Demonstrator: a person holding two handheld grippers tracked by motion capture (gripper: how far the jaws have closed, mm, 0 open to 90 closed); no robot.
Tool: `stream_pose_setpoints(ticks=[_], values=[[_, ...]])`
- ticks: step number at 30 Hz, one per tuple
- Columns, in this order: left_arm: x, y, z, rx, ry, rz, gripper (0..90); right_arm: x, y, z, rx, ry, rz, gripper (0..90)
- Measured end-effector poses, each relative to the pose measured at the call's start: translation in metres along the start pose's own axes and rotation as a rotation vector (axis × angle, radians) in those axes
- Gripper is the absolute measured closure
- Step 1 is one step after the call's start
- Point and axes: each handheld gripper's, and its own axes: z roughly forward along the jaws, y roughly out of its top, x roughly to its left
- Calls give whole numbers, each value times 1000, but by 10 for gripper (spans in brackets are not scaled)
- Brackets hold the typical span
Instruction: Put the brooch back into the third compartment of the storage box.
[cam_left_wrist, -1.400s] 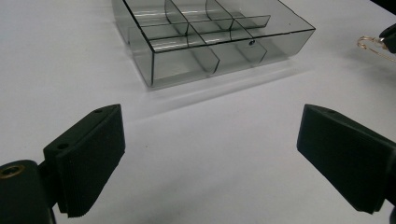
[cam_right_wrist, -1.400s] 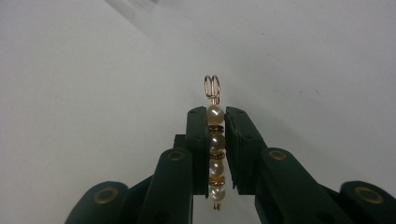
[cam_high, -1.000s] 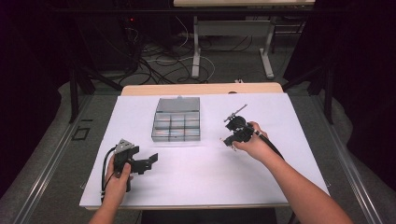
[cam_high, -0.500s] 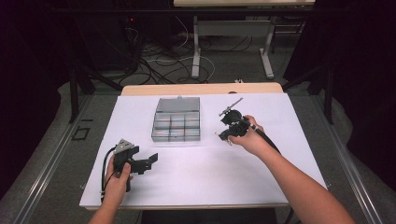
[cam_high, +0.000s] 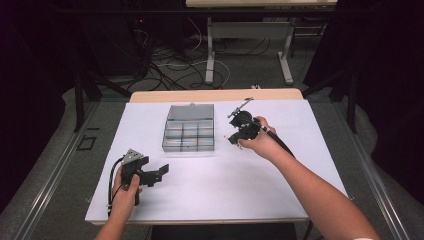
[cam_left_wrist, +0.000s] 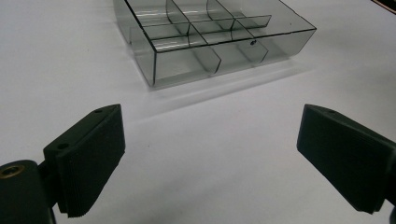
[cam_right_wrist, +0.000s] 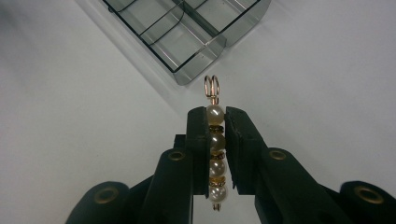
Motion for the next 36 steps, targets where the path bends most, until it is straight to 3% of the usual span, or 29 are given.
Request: stream_pose_setpoints(ticks=[1,2,3,4,5,6,8,9,12,13,14,16,18,19,20,21,22,27,29,30,31,32,36], values=[[0,0,-1,8,1,2,82,0,0,2,-36,-6,7,806],[0,0,-1,8,1,2,82,1,3,-2,27,-6,3,806],[0,0,0,-2,-1,0,82,0,4,2,-15,-2,-1,806],[0,0,0,-2,-1,0,82,2,3,8,-121,-6,16,806],[0,0,0,-1,-1,0,82,2,4,8,-111,-2,16,806],[1,0,0,3,-1,1,82,1,8,0,5,6,-12,806],[1,0,0,7,0,1,82,2,11,-1,20,-5,-18,806],[1,0,0,7,0,0,82,3,12,2,-37,-3,-23,806],[1,0,0,8,0,1,82,3,12,4,-60,-12,-20,806],[1,0,0,13,2,2,82,3,13,3,-41,-12,-23,806],[1,0,0,13,1,2,82,2,14,4,-57,-4,-50,805],[0,0,1,-5,5,-1,82,3,14,7,-86,-2,-34,806],[0,0,1,-4,4,0,82,3,16,5,-64,-4,-27,805],[0,0,2,-4,6,-1,82,3,17,9,-107,-1,-31,805],[0,0,2,-4,5,-1,82,3,17,9,-107,-1,-31,805],[0,0,2,-4,5,-1,82,2,18,6,-63,-5,-31,805],[0,0,2,-2,0,-1,82,2,19,9,-103,3,-34,805],[1,0,1,14,-1,1,82,1,22,10,-129,0,-29,805],[1,0,1,16,-4,1,82,0,24,11,-131,0,-52,805],[1,0,1,16,-4,0,82,2,24,12,-132,-11,-36,805],[1,0,1,16,-4,0,82,2,25,15,-162,-6,-48,805],[2,0,1,15,0,1,82,2,26,13,-125,-6,-58,805],[2,0,1,15,-1,-2,82,5,31,14,-130,-12,-70,805]])
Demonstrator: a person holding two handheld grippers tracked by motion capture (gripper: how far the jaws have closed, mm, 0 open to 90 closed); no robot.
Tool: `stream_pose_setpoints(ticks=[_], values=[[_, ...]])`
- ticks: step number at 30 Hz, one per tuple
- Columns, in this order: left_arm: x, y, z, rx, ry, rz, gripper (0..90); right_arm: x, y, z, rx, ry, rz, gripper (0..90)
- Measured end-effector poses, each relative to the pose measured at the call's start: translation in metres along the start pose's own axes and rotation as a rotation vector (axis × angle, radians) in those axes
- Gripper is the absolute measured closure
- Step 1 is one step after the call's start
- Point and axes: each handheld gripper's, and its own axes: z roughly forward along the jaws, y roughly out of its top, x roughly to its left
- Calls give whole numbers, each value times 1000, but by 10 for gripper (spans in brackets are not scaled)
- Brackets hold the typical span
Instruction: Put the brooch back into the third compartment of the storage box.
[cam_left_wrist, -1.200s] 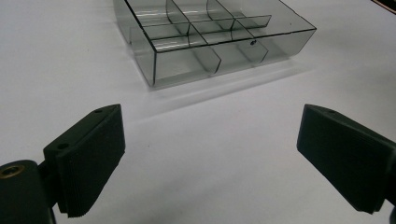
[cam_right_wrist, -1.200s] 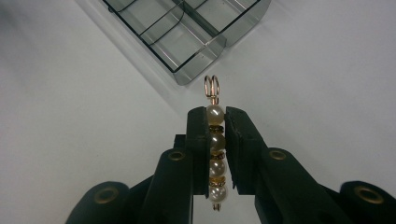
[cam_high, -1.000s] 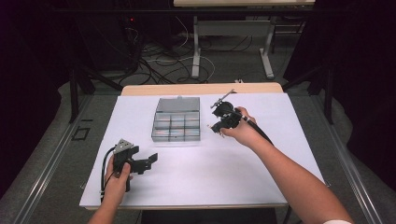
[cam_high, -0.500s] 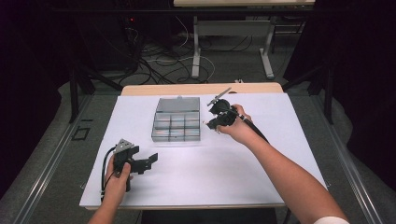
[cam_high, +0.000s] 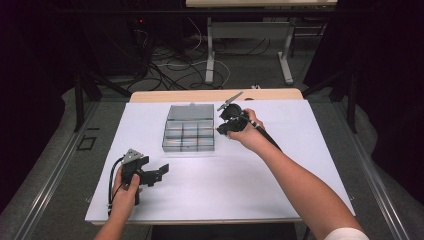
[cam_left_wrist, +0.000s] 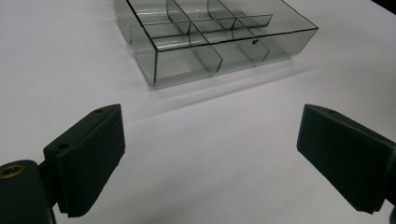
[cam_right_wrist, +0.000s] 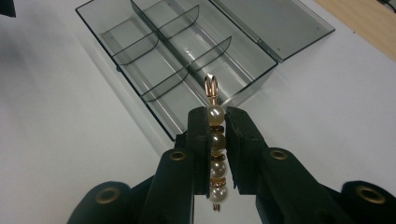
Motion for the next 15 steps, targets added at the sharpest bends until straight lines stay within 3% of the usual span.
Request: stream_pose_setpoints(ticks=[3,4,5,15], values=[[0,0,1,-14,3,-3,82,0,3,4,-28,4,-32,806],[1,0,0,0,1,-1,82,1,4,8,-74,-2,-32,805],[1,0,0,-2,2,-1,82,0,5,6,-29,-1,-39,805],[2,-1,0,-19,1,-6,82,4,14,17,-69,-20,-60,805]])
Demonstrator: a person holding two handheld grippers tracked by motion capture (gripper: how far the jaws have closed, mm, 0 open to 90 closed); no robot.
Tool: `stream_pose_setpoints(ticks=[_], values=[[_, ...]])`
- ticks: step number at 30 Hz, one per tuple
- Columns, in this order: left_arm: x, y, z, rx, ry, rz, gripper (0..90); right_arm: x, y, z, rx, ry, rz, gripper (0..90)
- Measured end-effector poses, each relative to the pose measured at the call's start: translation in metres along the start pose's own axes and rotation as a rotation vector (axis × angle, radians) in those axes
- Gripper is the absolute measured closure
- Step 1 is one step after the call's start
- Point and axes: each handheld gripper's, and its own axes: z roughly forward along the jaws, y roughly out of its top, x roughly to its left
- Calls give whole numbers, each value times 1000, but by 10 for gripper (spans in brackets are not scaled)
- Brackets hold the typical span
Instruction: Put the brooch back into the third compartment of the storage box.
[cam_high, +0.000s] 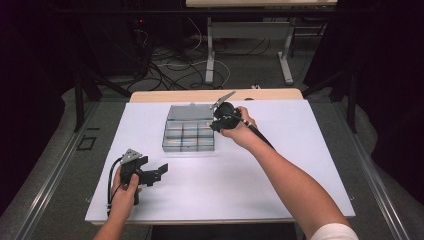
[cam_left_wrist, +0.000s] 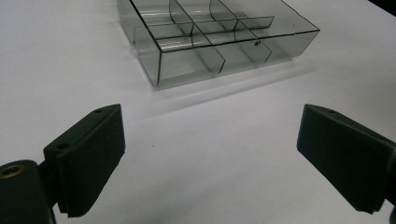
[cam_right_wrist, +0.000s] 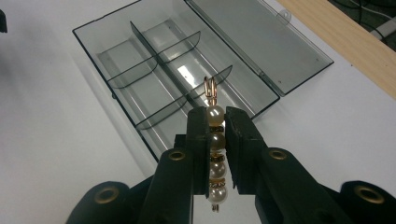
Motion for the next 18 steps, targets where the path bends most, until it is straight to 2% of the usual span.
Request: stream_pose_setpoints(ticks=[2,4,5,8,12,13,14,16,17,18], values=[[0,0,0,-2,4,0,82,1,1,1,6,-7,0,805],[0,0,0,-3,5,1,82,-1,1,5,-12,-2,-21,805],[0,0,0,-3,4,0,82,1,1,5,1,-12,-3,805],[1,0,0,2,-6,2,82,-1,1,10,-17,-12,-36,805],[0,0,0,-3,4,1,82,0,2,14,-28,-20,-37,805],[0,0,0,-3,2,0,82,-1,2,17,-75,-22,-39,805],[0,0,0,-3,2,1,82,-1,3,16,-35,-26,-36,805],[1,0,0,-4,0,0,82,-1,3,18,-44,-22,-27,804],[1,0,-1,-3,0,1,82,0,3,21,-70,-23,-17,804],[1,0,-1,-4,1,1,82,-1,3,21,-65,-31,-22,804]])
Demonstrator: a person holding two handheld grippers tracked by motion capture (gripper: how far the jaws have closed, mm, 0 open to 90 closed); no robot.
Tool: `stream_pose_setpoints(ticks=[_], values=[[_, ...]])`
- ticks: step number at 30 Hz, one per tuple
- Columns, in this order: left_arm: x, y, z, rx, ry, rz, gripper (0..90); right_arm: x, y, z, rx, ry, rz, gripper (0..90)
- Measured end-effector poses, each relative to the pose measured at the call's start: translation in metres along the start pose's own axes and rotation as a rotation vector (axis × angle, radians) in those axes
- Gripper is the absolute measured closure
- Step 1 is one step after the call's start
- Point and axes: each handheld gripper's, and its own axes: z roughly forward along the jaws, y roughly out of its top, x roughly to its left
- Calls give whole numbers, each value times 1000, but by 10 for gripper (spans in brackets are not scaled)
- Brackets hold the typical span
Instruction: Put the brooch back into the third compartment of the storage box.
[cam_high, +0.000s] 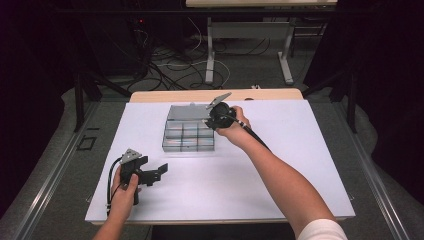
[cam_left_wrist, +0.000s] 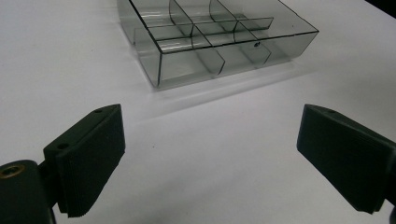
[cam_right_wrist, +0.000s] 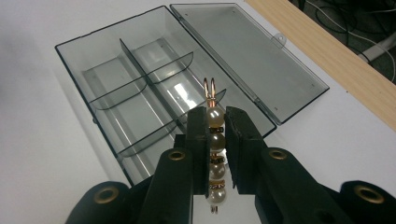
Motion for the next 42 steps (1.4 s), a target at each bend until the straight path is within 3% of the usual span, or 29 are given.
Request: stream_pose_setpoints(ticks=[8,10,11,14,16,17,18,22,23,28,31,32,34,37,42], values=[[2,1,-1,7,-8,-1,82,-1,1,9,-9,-10,0,804],[2,1,-1,8,-8,0,82,1,1,10,-6,-19,31,805],[2,1,-1,8,-9,0,82,0,1,12,-15,-16,13,805],[1,1,-1,6,-9,0,82,1,1,17,-46,-18,16,804],[2,1,-1,6,-8,-1,82,1,2,17,-29,-17,30,804],[2,1,-1,5,-8,-2,82,1,1,20,-54,-21,31,804],[2,1,-1,6,-8,-2,82,1,2,20,-31,-26,33,804],[2,1,-2,8,-7,-6,82,0,2,24,-47,-25,35,804],[2,1,-2,7,-6,-6,82,1,1,26,-68,-30,47,804],[2,0,-1,-8,-5,-11,82,0,1,29,-53,-41,57,804],[3,1,-3,5,-10,-7,82,-1,0,32,-82,-31,84,804],[3,1,-3,1,-6,-5,82,-4,0,32,-62,-29,64,804],[3,1,-3,-1,-6,-8,82,-3,-2,37,-117,-33,98,804],[4,0,-3,0,-4,-8,82,-4,-3,38,-66,-37,100,804],[4,0,-2,0,-5,-10,82,-5,-5,45,-76,-43,97,804]])
